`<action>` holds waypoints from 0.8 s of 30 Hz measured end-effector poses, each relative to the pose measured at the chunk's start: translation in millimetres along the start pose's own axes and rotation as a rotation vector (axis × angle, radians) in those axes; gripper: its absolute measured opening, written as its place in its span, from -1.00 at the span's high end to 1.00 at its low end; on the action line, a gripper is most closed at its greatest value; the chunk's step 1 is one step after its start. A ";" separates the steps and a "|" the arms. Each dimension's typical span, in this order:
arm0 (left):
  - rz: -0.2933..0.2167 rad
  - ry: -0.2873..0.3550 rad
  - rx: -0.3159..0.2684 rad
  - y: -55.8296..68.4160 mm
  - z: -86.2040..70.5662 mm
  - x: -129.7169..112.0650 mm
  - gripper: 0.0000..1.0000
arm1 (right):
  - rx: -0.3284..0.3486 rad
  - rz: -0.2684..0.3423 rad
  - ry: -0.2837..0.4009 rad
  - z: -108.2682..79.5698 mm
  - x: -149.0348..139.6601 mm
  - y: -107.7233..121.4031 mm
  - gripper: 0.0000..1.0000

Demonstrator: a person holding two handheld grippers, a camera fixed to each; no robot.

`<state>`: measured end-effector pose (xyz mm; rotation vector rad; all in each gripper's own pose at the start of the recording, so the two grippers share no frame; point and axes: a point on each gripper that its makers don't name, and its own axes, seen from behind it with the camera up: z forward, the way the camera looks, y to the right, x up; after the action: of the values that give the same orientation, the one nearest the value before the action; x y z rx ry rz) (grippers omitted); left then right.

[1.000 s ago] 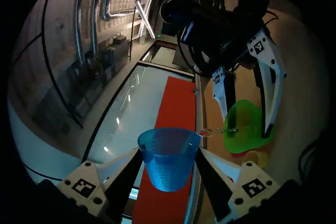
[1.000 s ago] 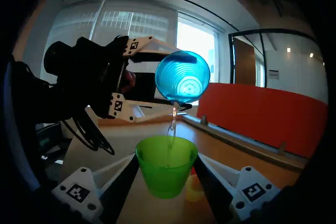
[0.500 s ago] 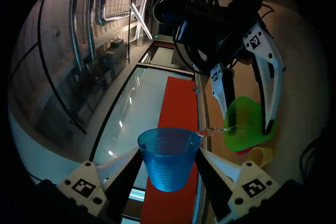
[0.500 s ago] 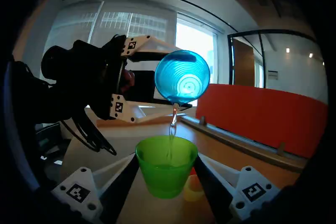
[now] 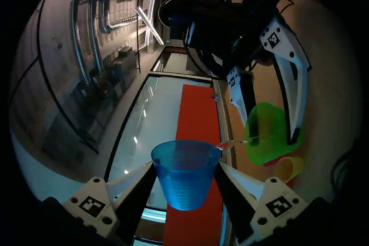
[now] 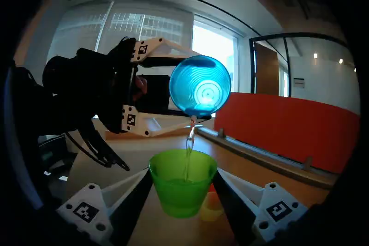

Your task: Pour water

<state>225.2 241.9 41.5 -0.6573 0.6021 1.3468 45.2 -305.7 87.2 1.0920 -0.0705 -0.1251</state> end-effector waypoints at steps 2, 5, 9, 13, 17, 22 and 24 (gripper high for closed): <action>0.012 0.001 0.004 -2.0 0.5 0.7 -0.68 | 0.000 0.000 0.001 0.8 -0.7 0.7 -0.80; 0.030 0.000 0.010 -5.8 0.7 0.9 -0.68 | -0.002 -0.001 -0.001 0.7 -0.2 0.7 -0.80; 0.048 -0.001 0.015 -10.0 0.6 0.9 -0.68 | -0.003 -0.001 -0.001 0.1 0.6 -0.5 -0.80; 0.070 -0.002 0.022 -13.5 0.8 0.9 -0.68 | -0.004 -0.001 -0.001 0.7 1.2 0.3 -0.80; 0.090 -0.001 0.025 -14.6 0.7 2.8 -0.68 | -0.004 -0.004 -0.001 1.3 1.3 0.8 -0.80; 0.124 -0.005 0.030 -14.0 -0.3 3.2 -0.68 | -0.005 -0.004 -0.001 1.1 2.3 -0.3 -0.80; 0.133 -0.006 0.030 -12.0 -0.9 3.1 -0.68 | -0.005 -0.005 -0.001 1.3 2.3 -0.4 -0.80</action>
<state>237.5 242.2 39.7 -0.5970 0.6694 1.4605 47.3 -307.4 87.3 1.0876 -0.0687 -0.1300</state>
